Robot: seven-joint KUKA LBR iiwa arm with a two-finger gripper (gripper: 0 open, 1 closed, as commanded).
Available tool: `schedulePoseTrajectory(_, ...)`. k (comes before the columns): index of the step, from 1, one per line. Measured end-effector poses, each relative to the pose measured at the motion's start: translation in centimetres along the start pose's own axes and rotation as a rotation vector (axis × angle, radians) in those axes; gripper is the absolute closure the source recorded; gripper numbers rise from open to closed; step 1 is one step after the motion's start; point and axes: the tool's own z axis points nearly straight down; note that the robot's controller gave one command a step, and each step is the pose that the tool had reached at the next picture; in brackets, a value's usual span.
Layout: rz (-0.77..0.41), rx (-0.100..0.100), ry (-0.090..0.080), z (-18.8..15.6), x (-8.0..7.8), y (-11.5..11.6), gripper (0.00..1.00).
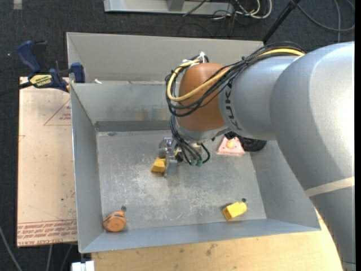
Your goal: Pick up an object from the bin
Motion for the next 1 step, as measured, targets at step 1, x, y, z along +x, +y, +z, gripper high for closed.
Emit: schedulePoseTrajectory(1,0.0,0.0,0.0,0.0,0.0,0.0,1.0)
